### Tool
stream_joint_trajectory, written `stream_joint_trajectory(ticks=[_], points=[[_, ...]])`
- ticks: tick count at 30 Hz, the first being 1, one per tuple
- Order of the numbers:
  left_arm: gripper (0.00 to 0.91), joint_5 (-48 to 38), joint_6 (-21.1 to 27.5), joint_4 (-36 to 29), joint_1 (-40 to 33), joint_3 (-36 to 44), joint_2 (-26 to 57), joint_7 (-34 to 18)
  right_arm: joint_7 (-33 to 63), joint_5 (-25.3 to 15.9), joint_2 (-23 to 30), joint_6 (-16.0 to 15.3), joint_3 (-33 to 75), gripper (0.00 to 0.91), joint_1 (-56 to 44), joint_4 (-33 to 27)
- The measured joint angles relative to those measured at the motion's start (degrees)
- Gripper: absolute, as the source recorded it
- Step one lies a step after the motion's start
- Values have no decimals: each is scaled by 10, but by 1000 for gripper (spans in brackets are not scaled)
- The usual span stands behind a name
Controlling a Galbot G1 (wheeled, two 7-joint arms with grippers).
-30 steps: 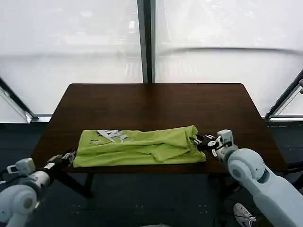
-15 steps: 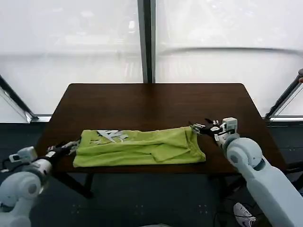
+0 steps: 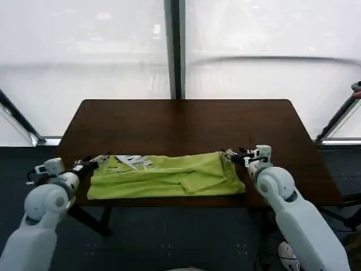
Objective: Fold and organize the clothes.
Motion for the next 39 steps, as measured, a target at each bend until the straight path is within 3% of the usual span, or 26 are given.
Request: stream_joint_trajectory(ticks=[9, 18, 28, 33, 34, 35, 36, 39], points=[[0, -12, 2, -46, 64, -57, -4, 8, 9, 18, -31, -24, -8, 0, -22, 12], [0, 15, -16, -91, 178, -105, -20, 33, 11, 19, -42, -25, -6, 0, -41, 19], [0, 35, -22, -97, 261, -119, -37, 37, -2, 19, -55, -15, 21, 0, -51, 32], [0, 38, -20, -91, 280, -114, -45, 37, 0, 17, -40, 21, 36, 0, -31, 12], [10, 36, -19, -91, 282, -114, -46, 33, 0, 16, -33, 26, 37, 527, -26, 6], [527, 36, -17, -92, 283, -115, -48, 30, 1, 14, -25, 28, 37, 878, -19, -3], [878, 34, -13, -93, 284, -117, -49, 28, 2, 12, -16, 28, 37, 878, -13, -11], [878, 28, -5, -102, 292, -126, -51, 27, 9, 2, 11, 26, 34, 878, 0, -34]])
